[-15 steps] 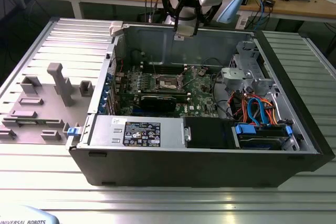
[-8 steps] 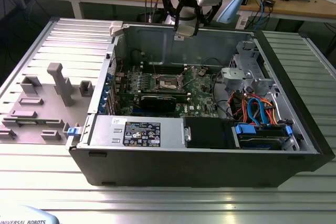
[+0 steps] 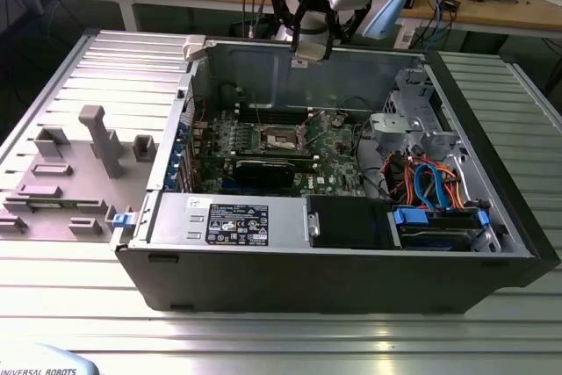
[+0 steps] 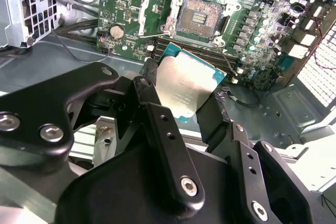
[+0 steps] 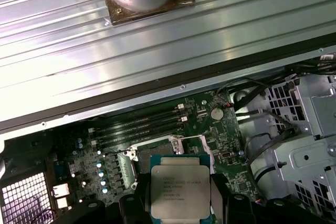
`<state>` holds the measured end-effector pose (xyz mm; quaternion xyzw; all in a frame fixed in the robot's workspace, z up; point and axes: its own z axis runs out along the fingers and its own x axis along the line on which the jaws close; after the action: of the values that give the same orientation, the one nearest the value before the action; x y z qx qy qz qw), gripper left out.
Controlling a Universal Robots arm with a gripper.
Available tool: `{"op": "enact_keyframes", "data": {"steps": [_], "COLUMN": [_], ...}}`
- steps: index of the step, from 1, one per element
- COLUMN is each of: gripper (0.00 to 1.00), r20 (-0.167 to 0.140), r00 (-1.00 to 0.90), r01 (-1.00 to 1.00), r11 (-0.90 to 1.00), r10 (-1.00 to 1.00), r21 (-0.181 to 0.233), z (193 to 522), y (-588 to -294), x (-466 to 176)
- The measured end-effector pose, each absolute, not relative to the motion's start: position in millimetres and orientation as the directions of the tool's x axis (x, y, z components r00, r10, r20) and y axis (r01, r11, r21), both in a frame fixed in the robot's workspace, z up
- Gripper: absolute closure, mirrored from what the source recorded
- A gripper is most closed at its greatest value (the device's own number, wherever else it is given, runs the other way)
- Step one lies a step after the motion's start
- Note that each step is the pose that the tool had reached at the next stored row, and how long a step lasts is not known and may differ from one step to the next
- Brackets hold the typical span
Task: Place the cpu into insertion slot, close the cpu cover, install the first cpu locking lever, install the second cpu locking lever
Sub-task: 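Place the cpu into insertion slot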
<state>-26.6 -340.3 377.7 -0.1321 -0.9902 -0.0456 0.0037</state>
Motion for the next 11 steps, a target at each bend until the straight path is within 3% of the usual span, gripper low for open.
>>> {"op": "enact_keyframes", "data": {"steps": [11], "gripper": [0.46], "r20": [0.019], "r00": [-0.959], "r01": [0.284], "r11": [0.955], "r10": [0.284], "r21": [0.089], "z": [377.7], "y": [-340.3], "x": [-26.6]}}
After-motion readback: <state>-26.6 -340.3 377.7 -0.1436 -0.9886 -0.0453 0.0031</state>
